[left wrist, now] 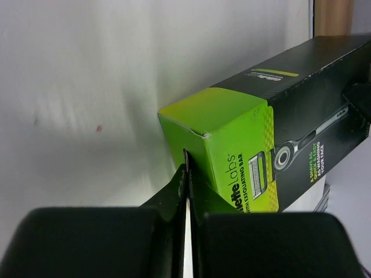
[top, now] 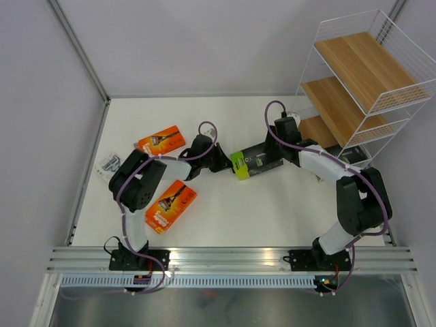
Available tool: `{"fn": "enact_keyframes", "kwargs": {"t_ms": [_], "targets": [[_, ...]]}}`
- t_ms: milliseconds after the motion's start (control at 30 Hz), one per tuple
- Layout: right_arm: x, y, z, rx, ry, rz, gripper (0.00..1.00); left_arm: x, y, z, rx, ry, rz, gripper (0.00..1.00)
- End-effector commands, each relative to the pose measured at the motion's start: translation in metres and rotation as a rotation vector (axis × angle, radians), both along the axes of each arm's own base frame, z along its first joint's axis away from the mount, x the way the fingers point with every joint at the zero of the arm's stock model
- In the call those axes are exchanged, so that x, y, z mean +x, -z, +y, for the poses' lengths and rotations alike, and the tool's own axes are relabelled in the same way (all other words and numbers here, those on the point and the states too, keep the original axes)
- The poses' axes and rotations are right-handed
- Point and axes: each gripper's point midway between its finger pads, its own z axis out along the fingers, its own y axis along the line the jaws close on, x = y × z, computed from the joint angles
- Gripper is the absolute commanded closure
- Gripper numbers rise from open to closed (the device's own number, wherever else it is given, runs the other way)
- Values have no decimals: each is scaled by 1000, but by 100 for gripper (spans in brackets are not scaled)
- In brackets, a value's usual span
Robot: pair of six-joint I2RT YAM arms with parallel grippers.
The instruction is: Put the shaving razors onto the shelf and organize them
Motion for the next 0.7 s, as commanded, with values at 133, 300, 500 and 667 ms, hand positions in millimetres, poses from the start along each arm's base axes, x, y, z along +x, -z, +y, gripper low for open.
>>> {"fn": "enact_keyframes", "kwargs": {"t_ms": [133, 300, 500, 667], "targets": [[16, -3, 12, -118, -103, 47, 33, 37, -38, -86, -170, 31, -113, 98], [40, -20, -20, -252, -60, 20, 31, 55, -43, -126, -202, 30, -126, 98], [44, -18, -66, -417, 25, 39, 28, 60, -41, -156, -208, -10, -127, 98], [50, -6, -88, -539, 61, 66, 27, 74, -41, -180, -203, -80, -114, 98]]}}
